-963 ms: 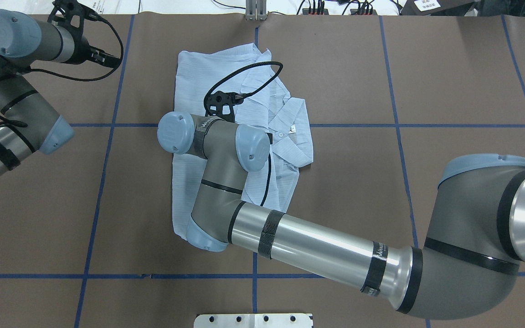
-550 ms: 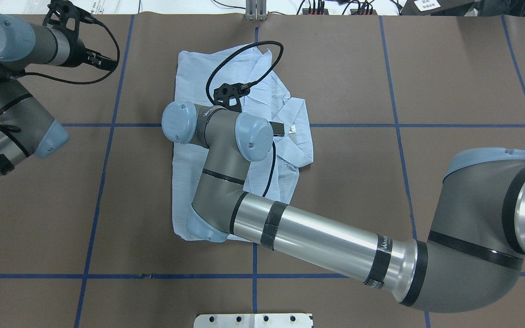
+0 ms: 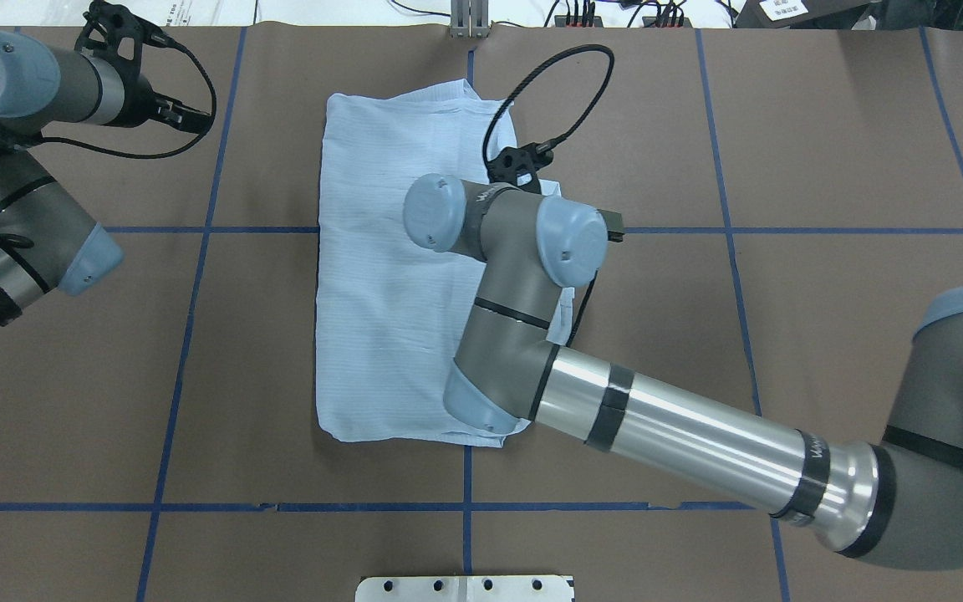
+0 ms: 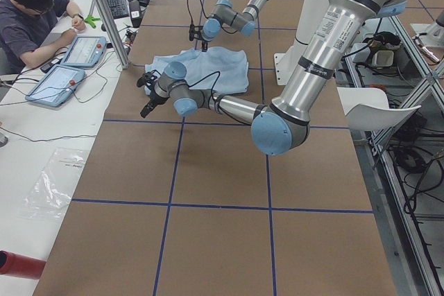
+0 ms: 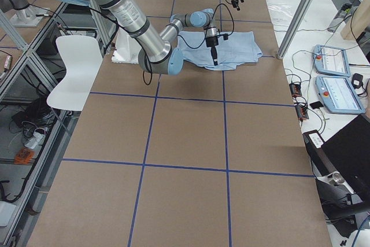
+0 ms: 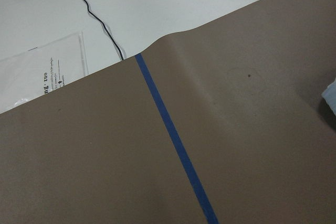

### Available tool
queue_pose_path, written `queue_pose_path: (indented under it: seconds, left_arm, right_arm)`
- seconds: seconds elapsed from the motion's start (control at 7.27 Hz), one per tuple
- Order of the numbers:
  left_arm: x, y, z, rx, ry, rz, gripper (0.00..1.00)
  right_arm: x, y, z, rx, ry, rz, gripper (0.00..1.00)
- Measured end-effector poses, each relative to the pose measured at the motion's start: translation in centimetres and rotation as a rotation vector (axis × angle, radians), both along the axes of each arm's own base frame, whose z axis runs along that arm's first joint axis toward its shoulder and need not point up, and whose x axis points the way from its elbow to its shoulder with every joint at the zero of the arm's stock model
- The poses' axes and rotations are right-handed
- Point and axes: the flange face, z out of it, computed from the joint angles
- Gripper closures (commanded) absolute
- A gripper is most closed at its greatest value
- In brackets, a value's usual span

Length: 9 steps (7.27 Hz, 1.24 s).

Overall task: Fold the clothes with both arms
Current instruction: 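Lift the right gripper off the shirt and move it beside the shirt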

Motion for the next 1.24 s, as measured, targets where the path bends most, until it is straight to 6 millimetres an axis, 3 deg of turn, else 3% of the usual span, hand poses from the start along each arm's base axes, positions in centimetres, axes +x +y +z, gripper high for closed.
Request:
queue_pose_path:
  seconds: [0.14, 0.28, 0.55, 0.69, 0.83, 0.96, 1.24]
  left_arm:
    - [0.0, 0.0, 0.0, 0.0, 0.0, 0.0, 0.0]
    - [0.0, 0.1, 0.0, -0.001, 0.003, 0.004, 0.0]
    - [0.2, 0.8, -1.3, -0.014, 0.054, 0.046, 0.0]
    - [0.4, 1.7, -2.8, -0.041, 0.115, 0.052, 0.0]
    - [1.2, 3.8, -4.3, -0.071, 0.182, 0.057, 0.0]
    - [2.7, 7.6, -5.8, -0.099, 0.249, 0.08, 0.0]
    - [6.9, 17.3, -8.8, -0.19, 0.385, 0.131, 0.0]
  right_arm:
    - [3.8, 0.1, 2.1, 0.013, -0.004, -0.032, 0.0]
    - [7.5, 0.7, 2.4, 0.041, -0.036, -0.057, 0.0]
    - [12.0, 2.8, -0.5, 0.115, -0.248, -0.058, 0.0]
    - [13.2, 4.0, -0.4, 0.16, -0.4, -0.045, 0.0]
    - [14.4, 5.2, 0.7, 0.21, -0.55, -0.025, 0.0]
    - [15.5, 6.4, 1.9, 0.235, -0.685, 0.012, 0.0]
    - [16.2, 9.1, 3.5, 0.201, -0.871, 0.148, 0.0]
